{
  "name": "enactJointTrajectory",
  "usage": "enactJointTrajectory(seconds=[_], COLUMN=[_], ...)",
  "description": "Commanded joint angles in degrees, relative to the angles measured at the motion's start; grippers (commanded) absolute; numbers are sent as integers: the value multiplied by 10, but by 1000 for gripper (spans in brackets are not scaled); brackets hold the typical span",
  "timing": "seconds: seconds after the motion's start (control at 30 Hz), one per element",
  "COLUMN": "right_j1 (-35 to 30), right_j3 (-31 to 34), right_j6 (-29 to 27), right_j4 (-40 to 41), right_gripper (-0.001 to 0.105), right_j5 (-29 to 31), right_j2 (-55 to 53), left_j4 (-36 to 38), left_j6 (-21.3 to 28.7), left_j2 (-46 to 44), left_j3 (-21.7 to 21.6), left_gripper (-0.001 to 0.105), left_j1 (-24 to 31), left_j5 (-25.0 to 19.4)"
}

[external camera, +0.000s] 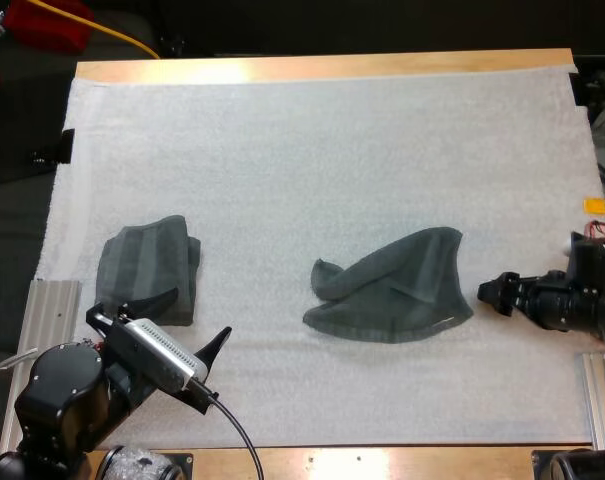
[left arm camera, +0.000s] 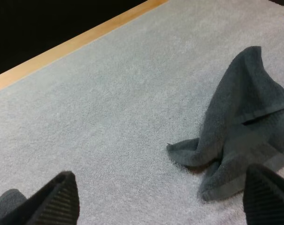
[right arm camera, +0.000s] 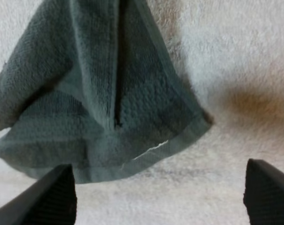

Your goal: Pick towel from pile, fold and stack

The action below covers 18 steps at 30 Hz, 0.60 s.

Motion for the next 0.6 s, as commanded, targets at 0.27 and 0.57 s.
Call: enactJointTrajectory(seconds=[0.27, 0.57], right_j1=[-45, -45], right_j3=[119, 190], right_j6=[78, 174], right_j4=[-153, -289], right_gripper=[71, 71], right_j5=[-116, -126], right_j2=[-2, 49], left_j4=[-2, -2], left_j6=[-6, -6], left_j2=[1, 1], left_j3=[-2, -2], left_gripper=[69, 69], left_j1=[-2, -2], left_j5=[-1, -1])
